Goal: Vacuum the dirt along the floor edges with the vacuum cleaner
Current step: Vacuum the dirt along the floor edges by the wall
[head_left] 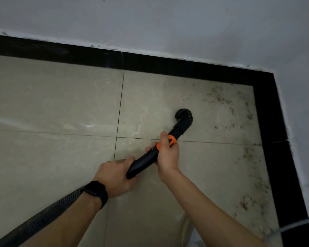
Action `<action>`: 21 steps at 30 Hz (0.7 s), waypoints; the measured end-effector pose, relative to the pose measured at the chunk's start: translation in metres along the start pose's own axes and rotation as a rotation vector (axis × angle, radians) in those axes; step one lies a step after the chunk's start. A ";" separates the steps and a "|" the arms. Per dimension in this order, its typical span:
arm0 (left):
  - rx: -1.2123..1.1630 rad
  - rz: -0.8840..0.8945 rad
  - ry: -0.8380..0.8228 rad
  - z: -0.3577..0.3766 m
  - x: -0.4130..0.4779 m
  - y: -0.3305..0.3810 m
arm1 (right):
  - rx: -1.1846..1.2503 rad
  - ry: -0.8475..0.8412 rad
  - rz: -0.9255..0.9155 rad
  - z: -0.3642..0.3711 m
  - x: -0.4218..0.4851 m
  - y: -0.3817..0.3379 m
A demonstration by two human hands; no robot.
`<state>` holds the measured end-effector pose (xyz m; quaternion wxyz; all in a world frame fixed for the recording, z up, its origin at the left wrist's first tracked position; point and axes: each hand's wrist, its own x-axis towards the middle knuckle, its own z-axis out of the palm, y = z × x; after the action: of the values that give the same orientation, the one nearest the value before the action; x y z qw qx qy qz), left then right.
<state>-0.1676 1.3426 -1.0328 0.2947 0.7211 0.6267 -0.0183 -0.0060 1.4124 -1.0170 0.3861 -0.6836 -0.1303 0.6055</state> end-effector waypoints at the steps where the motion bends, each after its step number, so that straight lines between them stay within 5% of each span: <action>1: 0.002 0.003 0.006 0.001 0.001 0.004 | 0.003 -0.002 -0.007 -0.004 0.000 -0.002; 21: -0.032 -0.081 0.125 0.007 0.050 0.041 | -0.064 -0.120 -0.099 -0.013 0.048 -0.048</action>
<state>-0.1168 1.3827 -1.0422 0.2656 0.6901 0.6727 0.0249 0.0307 1.4708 -1.0189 0.3852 -0.6506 -0.2061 0.6211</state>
